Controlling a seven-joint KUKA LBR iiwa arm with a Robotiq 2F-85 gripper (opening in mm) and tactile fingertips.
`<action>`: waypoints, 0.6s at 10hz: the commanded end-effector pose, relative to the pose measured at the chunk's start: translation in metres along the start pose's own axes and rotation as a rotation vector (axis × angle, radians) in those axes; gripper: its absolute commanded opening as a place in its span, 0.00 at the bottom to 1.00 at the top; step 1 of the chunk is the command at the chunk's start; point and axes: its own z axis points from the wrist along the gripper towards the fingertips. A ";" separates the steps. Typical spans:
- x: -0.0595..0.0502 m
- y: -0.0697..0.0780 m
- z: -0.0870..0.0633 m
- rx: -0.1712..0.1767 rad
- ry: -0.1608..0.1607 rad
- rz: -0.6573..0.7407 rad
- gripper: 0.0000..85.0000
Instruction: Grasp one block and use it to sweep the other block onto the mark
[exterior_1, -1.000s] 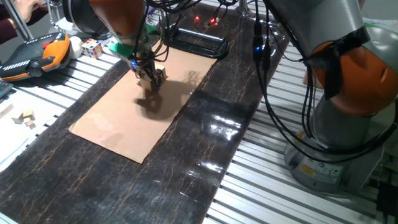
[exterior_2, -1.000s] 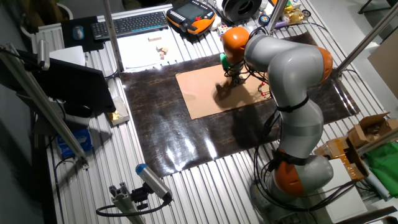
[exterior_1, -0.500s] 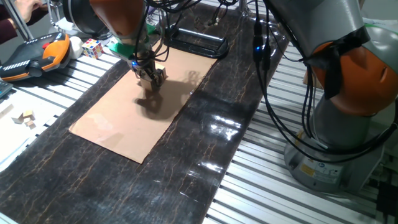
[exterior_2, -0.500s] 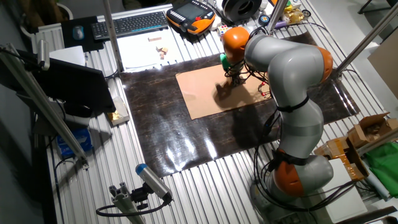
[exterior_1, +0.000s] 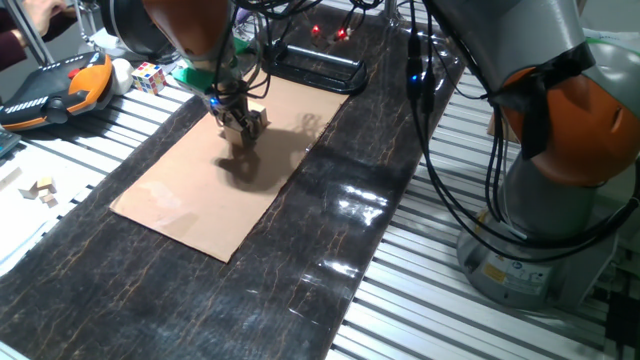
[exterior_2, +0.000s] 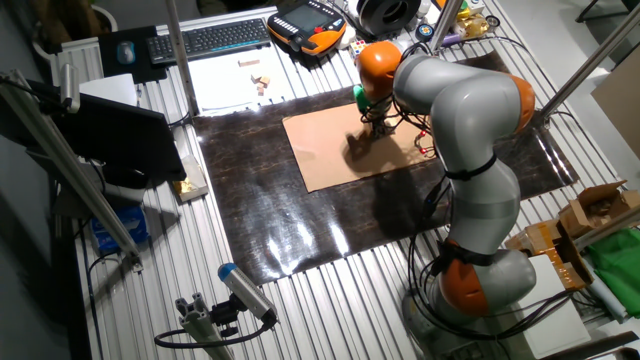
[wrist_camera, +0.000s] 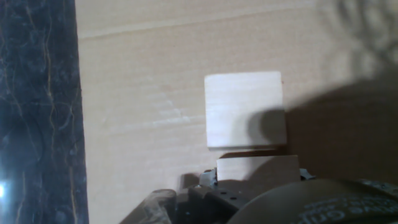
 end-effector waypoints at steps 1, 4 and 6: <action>0.002 0.000 -0.001 0.002 0.001 0.000 0.01; 0.012 -0.001 -0.004 0.004 0.007 -0.006 0.01; 0.020 -0.001 -0.006 0.000 0.007 -0.018 0.01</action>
